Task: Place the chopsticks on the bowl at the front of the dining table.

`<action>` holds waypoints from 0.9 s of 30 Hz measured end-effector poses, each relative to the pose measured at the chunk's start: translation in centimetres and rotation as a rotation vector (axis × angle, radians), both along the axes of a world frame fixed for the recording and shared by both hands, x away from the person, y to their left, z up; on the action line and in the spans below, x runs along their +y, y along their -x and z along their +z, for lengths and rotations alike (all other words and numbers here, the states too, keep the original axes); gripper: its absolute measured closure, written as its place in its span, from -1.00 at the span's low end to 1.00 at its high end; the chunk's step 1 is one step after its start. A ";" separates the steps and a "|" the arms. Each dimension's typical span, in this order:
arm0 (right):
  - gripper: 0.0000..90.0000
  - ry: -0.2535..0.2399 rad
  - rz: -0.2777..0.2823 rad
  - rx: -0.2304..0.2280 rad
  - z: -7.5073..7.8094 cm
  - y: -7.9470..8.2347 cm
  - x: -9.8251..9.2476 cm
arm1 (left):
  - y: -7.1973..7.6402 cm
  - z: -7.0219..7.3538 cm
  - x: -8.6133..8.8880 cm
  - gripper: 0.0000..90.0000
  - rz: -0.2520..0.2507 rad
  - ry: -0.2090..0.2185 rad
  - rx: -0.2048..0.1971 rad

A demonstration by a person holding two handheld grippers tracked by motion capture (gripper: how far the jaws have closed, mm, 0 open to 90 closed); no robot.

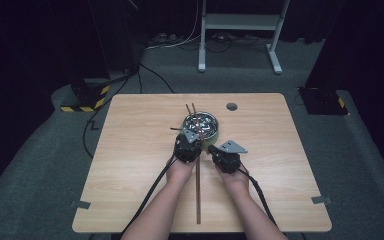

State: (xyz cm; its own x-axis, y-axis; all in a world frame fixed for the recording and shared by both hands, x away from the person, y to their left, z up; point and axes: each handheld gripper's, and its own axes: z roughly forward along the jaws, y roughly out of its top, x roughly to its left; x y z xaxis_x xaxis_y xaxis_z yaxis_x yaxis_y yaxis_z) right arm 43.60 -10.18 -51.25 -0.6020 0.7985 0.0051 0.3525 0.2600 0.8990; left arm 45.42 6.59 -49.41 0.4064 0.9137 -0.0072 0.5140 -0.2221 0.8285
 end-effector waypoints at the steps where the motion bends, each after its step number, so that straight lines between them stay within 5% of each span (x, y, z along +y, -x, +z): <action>1: 0.89 -0.002 -0.002 0.002 0.0 0.0 0.1 | 0.0 0.0 0.0 0.62 -0.001 -0.002 0.001; 8: 0.86 -0.004 -0.009 -0.006 0.1 0.1 0.0 | 0.0 0.1 0.4 0.61 -0.009 -0.032 0.002; 27: 0.84 0.021 -0.004 -0.005 -0.3 -0.7 0.7 | -0.1 0.0 0.3 0.62 -0.018 -0.029 0.011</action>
